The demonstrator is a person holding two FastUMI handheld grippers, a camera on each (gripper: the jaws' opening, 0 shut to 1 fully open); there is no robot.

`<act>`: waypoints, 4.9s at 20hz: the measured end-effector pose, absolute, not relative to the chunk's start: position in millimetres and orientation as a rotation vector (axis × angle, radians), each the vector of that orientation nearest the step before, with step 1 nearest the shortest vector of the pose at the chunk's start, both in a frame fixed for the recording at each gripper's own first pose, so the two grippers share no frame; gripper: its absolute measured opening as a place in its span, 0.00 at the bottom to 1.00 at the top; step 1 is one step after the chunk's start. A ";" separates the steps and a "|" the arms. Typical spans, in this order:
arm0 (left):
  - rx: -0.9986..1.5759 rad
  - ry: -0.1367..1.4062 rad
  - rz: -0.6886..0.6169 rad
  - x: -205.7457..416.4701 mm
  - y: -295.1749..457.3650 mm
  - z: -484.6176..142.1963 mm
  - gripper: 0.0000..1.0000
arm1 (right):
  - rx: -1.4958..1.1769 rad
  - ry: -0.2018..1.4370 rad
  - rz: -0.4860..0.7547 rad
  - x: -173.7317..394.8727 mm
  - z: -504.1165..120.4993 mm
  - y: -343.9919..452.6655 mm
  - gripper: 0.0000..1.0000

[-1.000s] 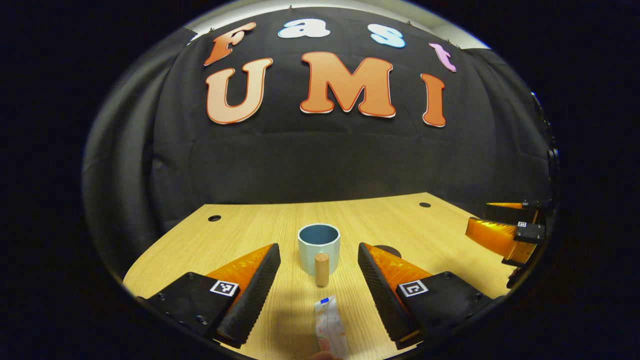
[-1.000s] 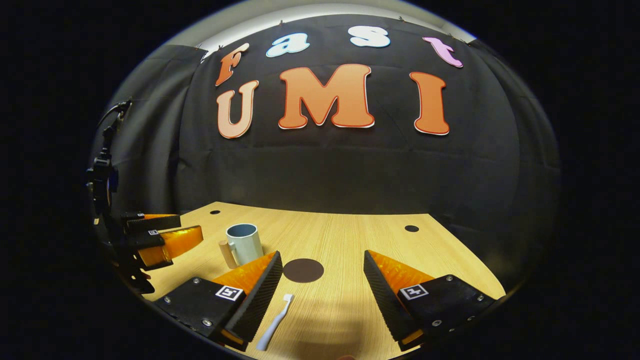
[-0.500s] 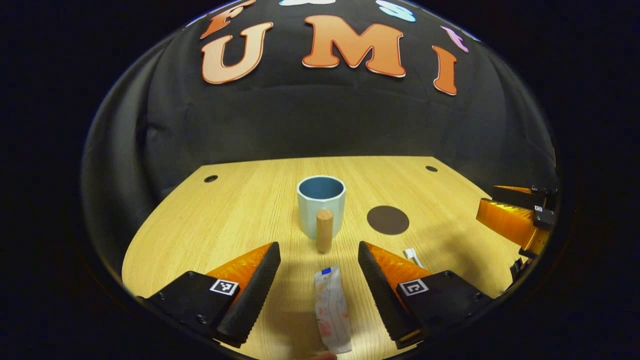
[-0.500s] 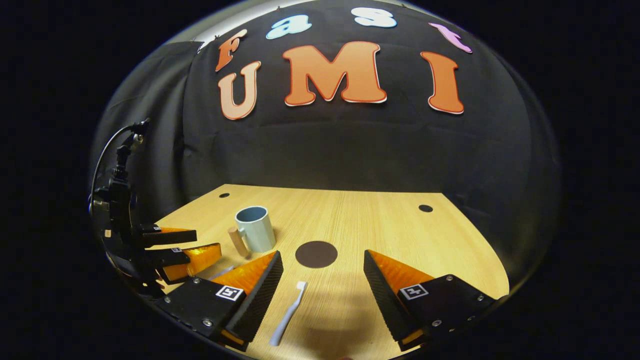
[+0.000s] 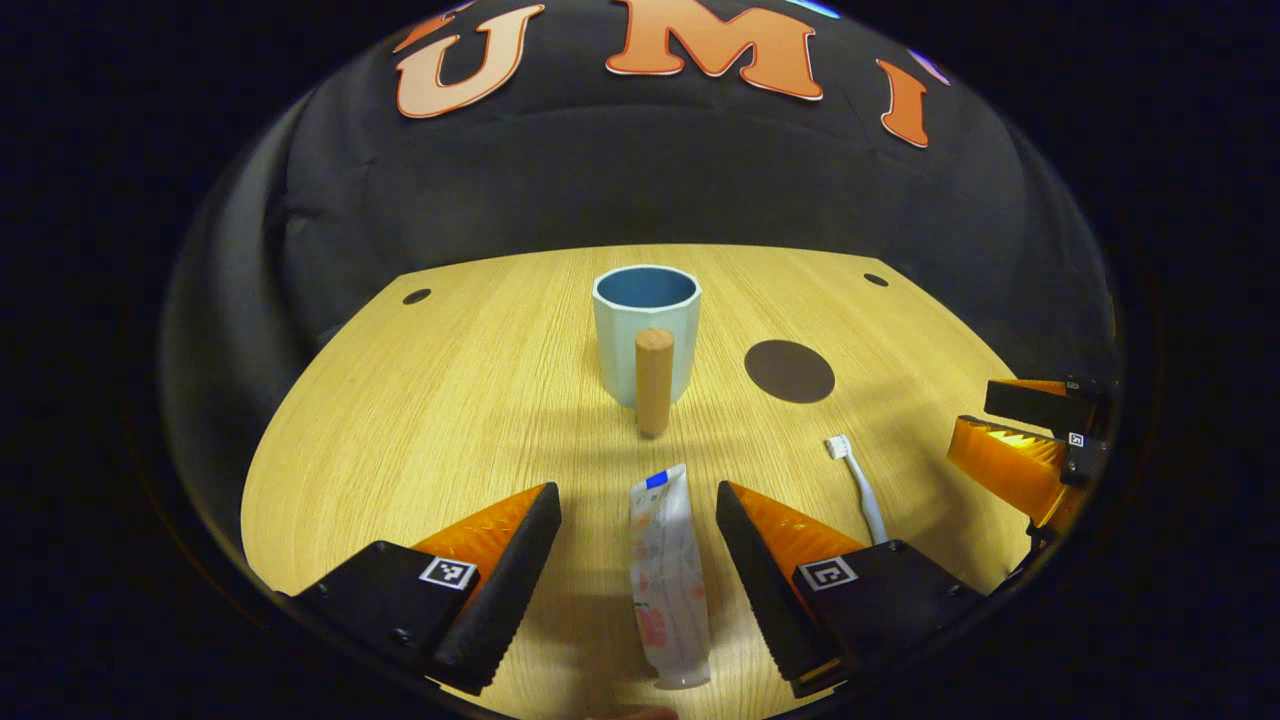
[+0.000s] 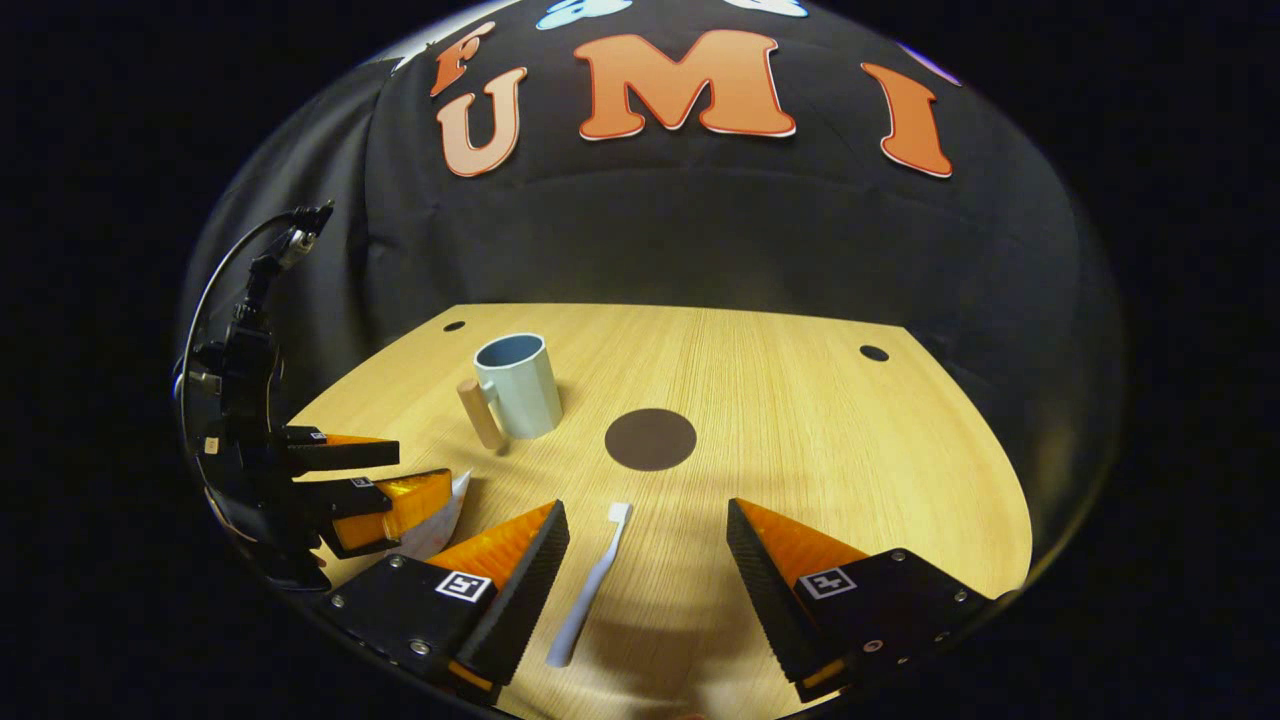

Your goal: Put the toothbrush and toothpaste on the desktop into the cup, then pick up the cup and place it on the coaster on the desktop.

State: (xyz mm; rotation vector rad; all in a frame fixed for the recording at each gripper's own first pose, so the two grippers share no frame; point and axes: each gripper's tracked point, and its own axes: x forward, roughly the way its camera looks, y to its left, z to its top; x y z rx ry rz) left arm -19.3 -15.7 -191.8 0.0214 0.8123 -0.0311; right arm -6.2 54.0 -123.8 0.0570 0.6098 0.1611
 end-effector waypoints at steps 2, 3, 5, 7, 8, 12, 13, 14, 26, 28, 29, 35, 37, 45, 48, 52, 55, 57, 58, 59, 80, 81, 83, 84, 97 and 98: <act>0.026 0.835 -0.037 -24.4 -19.7 -199.5 1.00 | 0.063 0.648 0.163 -10.8 -132.9 55.3 0.95; 0.030 0.856 -0.035 -27.9 -22.5 -207.8 1.00 | 0.064 0.669 0.160 -10.4 -137.9 57.7 0.95; 0.038 0.886 -0.040 -33.2 -26.8 -214.4 1.00 | 0.062 0.702 0.167 -12.9 -146.4 62.0 0.95; 0.040 0.909 -0.038 -39.9 -31.0 -220.3 1.00 | 0.054 0.731 0.172 -15.8 -152.0 64.2 0.95; 0.036 0.922 -0.031 -44.0 -32.1 -222.3 1.00 | 0.055 0.746 0.177 -17.0 -155.8 65.3 0.95; -0.011 0.991 -0.053 -57.0 -41.8 -231.7 0.96 | 0.096 0.801 0.189 -19.5 -161.7 71.6 0.92; -0.017 1.009 -0.052 -59.8 -41.8 -236.3 0.96 | 0.098 0.806 0.189 -20.2 -160.0 70.6 0.92; -0.032 1.024 -0.038 -61.4 -40.1 -238.0 0.96 | 0.101 0.809 0.190 -20.7 -159.8 70.9 0.92; -0.036 1.000 -0.008 -54.1 -35.3 -240.9 0.51 | 0.094 0.867 0.201 -22.6 -176.7 79.4 0.90; -0.058 0.996 -0.002 -48.1 -35.3 -252.6 0.39 | 0.092 0.876 0.201 -23.8 -180.4 81.1 0.90; -0.060 0.991 -0.012 -55.0 -32.8 -239.8 0.27 | 0.091 0.879 0.202 -24.5 -182.1 82.1 0.90; -0.077 0.961 -0.026 -52.4 -31.5 -238.8 0.21 | 0.076 0.932 0.221 -26.8 -194.6 94.9 0.90; -0.071 0.945 -0.018 -49.9 -28.5 -235.9 0.21 | 0.075 0.965 0.218 -30.4 -200.4 96.6 0.88; -0.088 0.877 -0.021 -43.4 -22.8 -220.2 0.21 | 0.050 0.998 0.154 -21.9 -207.4 92.9 0.47; -0.094 0.865 -0.011 -43.5 -16.4 -215.8 0.21 | 0.023 0.987 0.102 -17.8 -208.7 87.4 0.28; -0.084 0.845 -0.002 -40.4 -14.8 -212.4 0.20 | 0.005 0.967 0.107 -16.7 -208.3 89.7 0.08; -0.082 0.827 -0.002 -40.5 -14.1 -206.0 0.20 | 0.032 0.950 0.119 -16.7 -206.7 92.9 0.05; -0.079 0.816 -0.003 -39.6 -11.4 -204.3 0.20 | 0.005 0.915 0.107 -14.2 -204.8 89.8 0.05; -0.075 0.811 -0.001 -38.4 -9.8 -204.3 0.21 | 0.000 0.899 0.110 -14.2 -202.0 90.2 0.05; -0.072 0.806 -0.001 -37.1 -10.3 -203.4 0.21 | 0.006 0.883 0.117 -13.9 -197.2 90.8 0.05; -0.071 0.540 -0.057 -6.7 -18.2 -115.4 0.14 | 0.073 0.522 0.163 4.9 -94.5 74.0 0.05; -0.070 0.519 -0.055 -4.7 -16.6 -108.4 0.14 | 0.073 0.504 0.166 7.7 -90.9 73.9 0.05; -0.066 0.489 -0.041 -4.4 -13.2 -97.7 0.14 | 0.081 0.464 0.163 12.0 -82.4 71.5 0.05; -0.067 0.472 -0.040 -1.7 -12.7 -90.0 0.14 | 0.088 0.447 0.166 13.3 -78.2 70.5 0.05; -0.037 0.243 -0.029 44.2 0.2 -29.6 0.14 | 0.016 0.222 0.190 38.5 -40.9 70.2 0.05; -0.037 0.228 -0.030 45.7 1.2 -28.5 0.14 | 0.009 0.205 0.197 39.5 -37.9 72.5 0.05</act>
